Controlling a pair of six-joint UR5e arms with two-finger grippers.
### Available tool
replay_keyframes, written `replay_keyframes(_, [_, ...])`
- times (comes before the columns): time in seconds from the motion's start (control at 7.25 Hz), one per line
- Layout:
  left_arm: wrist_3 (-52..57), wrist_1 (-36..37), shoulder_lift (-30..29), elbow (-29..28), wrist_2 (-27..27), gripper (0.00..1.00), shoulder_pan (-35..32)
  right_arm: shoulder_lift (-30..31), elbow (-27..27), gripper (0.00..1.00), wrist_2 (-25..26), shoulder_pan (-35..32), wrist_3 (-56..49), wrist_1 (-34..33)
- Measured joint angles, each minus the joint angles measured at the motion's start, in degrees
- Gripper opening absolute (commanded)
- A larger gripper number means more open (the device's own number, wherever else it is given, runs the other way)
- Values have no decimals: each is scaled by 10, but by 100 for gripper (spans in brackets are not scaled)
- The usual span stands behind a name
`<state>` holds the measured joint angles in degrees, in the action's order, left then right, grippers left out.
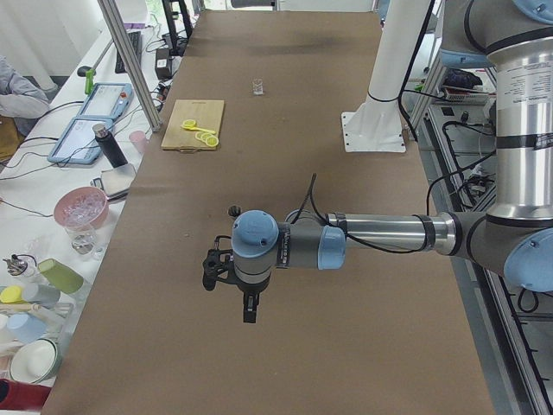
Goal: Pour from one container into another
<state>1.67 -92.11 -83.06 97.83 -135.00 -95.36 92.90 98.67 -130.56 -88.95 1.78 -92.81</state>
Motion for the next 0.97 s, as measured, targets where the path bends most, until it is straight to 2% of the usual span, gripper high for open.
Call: replay_keyframes(0.97, [5, -2, 2, 10, -4, 99, 0, 0, 0, 100, -2, 0, 0, -1])
